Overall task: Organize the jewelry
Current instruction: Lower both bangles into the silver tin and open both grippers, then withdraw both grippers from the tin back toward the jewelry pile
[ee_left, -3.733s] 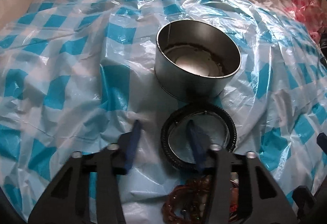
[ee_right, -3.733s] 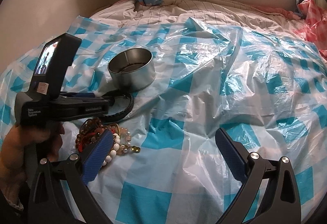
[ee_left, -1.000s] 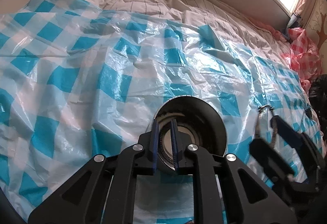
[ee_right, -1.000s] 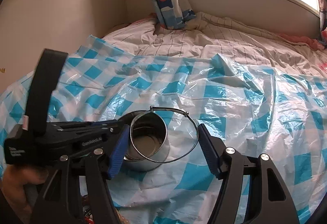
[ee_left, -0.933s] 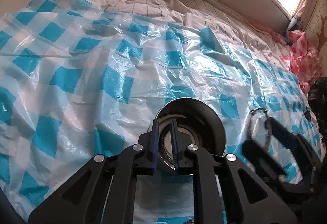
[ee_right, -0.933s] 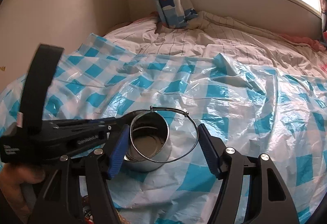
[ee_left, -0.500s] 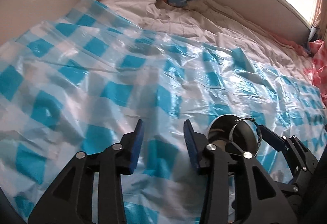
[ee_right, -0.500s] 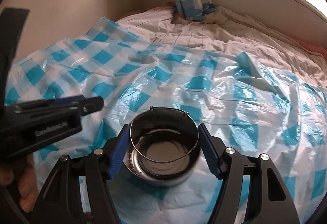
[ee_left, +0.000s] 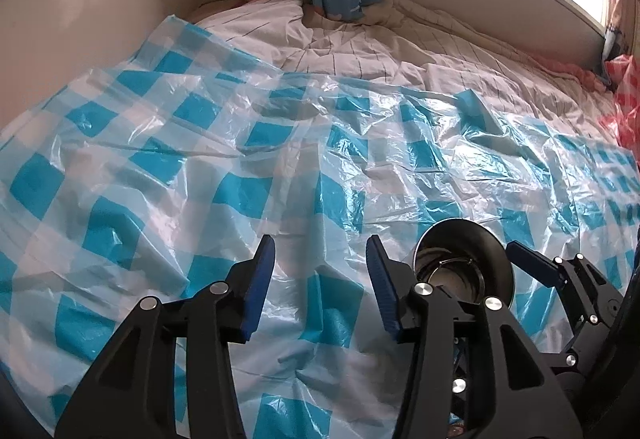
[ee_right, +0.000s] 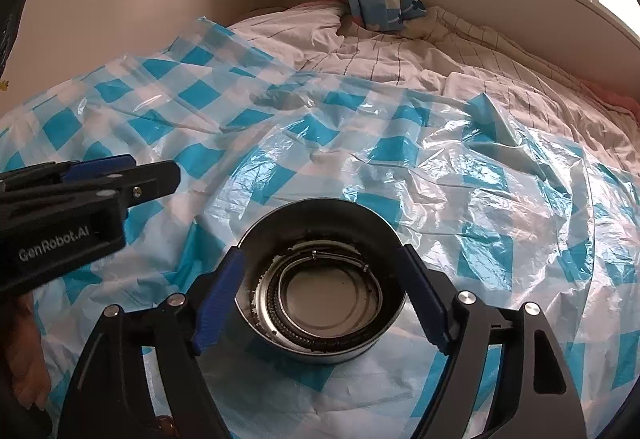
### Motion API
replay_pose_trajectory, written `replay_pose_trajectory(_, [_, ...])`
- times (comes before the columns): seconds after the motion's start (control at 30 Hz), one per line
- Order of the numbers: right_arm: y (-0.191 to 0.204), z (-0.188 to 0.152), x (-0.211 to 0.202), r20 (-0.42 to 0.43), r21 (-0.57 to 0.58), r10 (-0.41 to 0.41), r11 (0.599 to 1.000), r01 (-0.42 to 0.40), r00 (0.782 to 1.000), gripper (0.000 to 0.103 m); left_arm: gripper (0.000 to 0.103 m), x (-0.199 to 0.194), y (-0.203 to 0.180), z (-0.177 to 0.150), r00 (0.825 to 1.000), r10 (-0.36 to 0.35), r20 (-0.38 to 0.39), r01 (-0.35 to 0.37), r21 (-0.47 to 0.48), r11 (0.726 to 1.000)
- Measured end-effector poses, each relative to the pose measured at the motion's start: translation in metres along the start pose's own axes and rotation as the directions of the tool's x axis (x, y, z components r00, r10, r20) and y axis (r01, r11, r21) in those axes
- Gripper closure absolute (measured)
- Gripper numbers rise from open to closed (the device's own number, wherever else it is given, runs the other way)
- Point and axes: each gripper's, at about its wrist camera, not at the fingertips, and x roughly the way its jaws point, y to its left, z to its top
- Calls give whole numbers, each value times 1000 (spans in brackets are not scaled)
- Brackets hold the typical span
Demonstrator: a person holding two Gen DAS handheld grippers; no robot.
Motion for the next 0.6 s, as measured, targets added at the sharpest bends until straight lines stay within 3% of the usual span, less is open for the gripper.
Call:
replay_pose_trajectory(0.47, [1, -1, -3, -1, -7, -8, 1000, 8, 1000, 22, 51, -6, -10, -1, 999, 25, 27, -26, 47, 999])
replay_pose_trajectory(0.6, [-4, -4, -11, -28, -20, -24, 1000, 23, 999, 22, 45, -5, -4, -2, 1000, -8, 3, 8, 25, 1000])
